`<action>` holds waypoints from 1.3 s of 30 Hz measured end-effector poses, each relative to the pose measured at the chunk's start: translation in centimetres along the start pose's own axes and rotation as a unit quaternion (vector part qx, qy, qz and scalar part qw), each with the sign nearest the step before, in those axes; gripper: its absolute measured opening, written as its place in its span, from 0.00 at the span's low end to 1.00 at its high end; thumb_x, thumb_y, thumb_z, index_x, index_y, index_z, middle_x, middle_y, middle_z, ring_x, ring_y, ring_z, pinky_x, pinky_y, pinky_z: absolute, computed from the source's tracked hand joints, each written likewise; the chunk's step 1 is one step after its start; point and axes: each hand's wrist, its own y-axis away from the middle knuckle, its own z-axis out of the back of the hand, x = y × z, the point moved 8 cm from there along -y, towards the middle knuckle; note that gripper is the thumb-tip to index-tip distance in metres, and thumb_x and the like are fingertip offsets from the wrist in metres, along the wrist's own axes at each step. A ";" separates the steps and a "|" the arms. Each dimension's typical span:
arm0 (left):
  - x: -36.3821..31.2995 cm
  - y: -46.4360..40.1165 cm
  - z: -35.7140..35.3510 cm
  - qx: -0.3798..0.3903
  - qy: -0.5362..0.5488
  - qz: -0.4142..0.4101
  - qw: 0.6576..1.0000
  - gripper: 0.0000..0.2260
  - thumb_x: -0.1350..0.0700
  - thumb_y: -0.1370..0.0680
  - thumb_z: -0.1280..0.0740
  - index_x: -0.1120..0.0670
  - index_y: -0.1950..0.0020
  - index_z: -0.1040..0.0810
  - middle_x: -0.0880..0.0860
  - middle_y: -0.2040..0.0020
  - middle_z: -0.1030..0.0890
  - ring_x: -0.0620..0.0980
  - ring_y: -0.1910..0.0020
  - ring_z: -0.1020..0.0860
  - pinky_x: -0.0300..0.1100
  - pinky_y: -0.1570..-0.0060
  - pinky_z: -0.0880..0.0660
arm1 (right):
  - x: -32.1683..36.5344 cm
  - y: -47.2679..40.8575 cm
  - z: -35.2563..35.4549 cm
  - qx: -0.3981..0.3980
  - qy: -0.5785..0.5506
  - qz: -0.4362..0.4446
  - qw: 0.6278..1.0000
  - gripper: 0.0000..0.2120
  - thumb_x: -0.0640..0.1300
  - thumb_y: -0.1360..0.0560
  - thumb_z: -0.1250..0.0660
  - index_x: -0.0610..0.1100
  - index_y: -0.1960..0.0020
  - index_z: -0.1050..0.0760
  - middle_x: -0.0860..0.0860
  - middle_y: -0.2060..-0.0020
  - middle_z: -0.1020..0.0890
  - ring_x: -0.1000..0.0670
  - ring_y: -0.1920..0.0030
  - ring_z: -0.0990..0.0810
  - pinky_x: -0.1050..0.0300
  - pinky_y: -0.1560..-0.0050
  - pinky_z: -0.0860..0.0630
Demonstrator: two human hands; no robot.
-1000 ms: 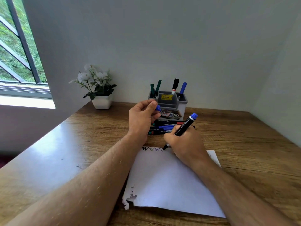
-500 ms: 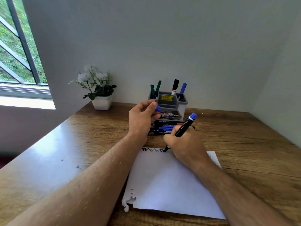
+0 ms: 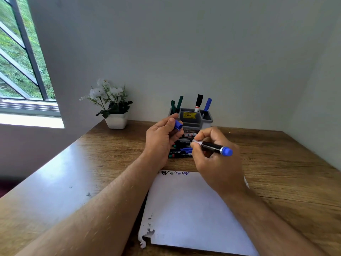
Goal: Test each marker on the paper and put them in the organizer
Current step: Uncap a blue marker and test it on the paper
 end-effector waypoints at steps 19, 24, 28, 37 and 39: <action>0.3 0.5 -1.0 0.038 0.015 0.039 0.998 0.02 0.60 0.19 0.34 0.58 0.49 0.22 0.59 0.55 0.15 0.49 0.62 0.16 0.38 0.64 0.19 | -0.2 -0.1 -0.1 0.003 -0.007 -0.001 1.000 0.06 0.46 0.27 0.33 0.47 0.52 0.28 0.53 0.65 0.20 0.54 0.69 0.19 0.53 0.75 0.23; 0.3 0.6 -1.0 0.038 0.017 0.038 0.998 0.03 0.60 0.20 0.33 0.59 0.49 0.22 0.60 0.55 0.15 0.50 0.62 0.15 0.38 0.64 0.19 | 0.1 -0.2 -0.1 0.004 -0.006 0.035 0.999 0.09 0.42 0.27 0.29 0.50 0.49 0.23 0.55 0.58 0.16 0.57 0.60 0.16 0.61 0.65 0.19; 0.1 0.3 -0.5 0.025 0.033 0.035 0.999 0.05 0.58 0.21 0.31 0.58 0.47 0.21 0.61 0.52 0.15 0.50 0.60 0.16 0.38 0.63 0.19 | 0.3 -0.2 0.0 -0.009 0.031 0.074 0.997 0.14 0.36 0.29 0.26 0.45 0.45 0.18 0.53 0.53 0.17 0.58 0.54 0.18 0.69 0.55 0.22; -0.7 0.3 -0.9 0.046 0.027 0.002 0.999 0.11 0.52 0.29 0.27 0.58 0.53 0.21 0.59 0.55 0.15 0.48 0.62 0.16 0.38 0.64 0.19 | -1.1 0.0 -0.6 0.024 0.097 0.013 0.995 0.05 0.46 0.25 0.30 0.50 0.51 0.24 0.56 0.69 0.20 0.55 0.72 0.23 0.59 0.77 0.27; -0.8 0.3 -1.1 0.059 0.020 0.005 0.998 0.08 0.54 0.27 0.28 0.58 0.53 0.21 0.59 0.55 0.15 0.49 0.61 0.16 0.38 0.63 0.19 | -1.1 0.0 -0.7 0.029 0.098 0.014 0.995 0.04 0.47 0.25 0.32 0.51 0.51 0.26 0.55 0.71 0.22 0.55 0.74 0.25 0.56 0.79 0.29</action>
